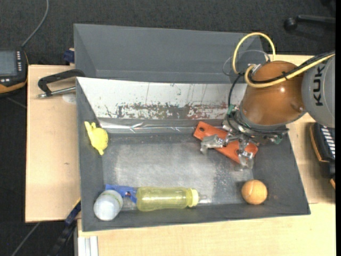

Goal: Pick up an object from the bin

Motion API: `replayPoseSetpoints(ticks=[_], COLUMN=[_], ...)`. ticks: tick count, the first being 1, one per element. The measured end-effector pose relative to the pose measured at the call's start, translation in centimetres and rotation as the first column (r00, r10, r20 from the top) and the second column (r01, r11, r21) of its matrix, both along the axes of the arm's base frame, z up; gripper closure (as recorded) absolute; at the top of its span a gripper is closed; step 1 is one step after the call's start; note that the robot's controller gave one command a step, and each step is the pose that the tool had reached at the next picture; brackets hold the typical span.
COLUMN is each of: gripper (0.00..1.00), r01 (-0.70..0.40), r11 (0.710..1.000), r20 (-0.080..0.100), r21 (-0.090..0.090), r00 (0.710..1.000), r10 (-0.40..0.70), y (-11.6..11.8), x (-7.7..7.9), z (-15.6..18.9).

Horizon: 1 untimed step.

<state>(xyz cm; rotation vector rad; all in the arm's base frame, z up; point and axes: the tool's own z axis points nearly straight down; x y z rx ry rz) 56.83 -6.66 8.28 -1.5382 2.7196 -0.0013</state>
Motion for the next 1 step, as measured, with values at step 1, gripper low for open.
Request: replayPoseSetpoints(ticks=[1], gripper=[1.0], r01=[-0.227], r11=[0.974], r20=[0.002], r21=[-0.003], r00=[0.974], r10=[0.227], y=[-1.62], x=[2.67], z=[-1.16])
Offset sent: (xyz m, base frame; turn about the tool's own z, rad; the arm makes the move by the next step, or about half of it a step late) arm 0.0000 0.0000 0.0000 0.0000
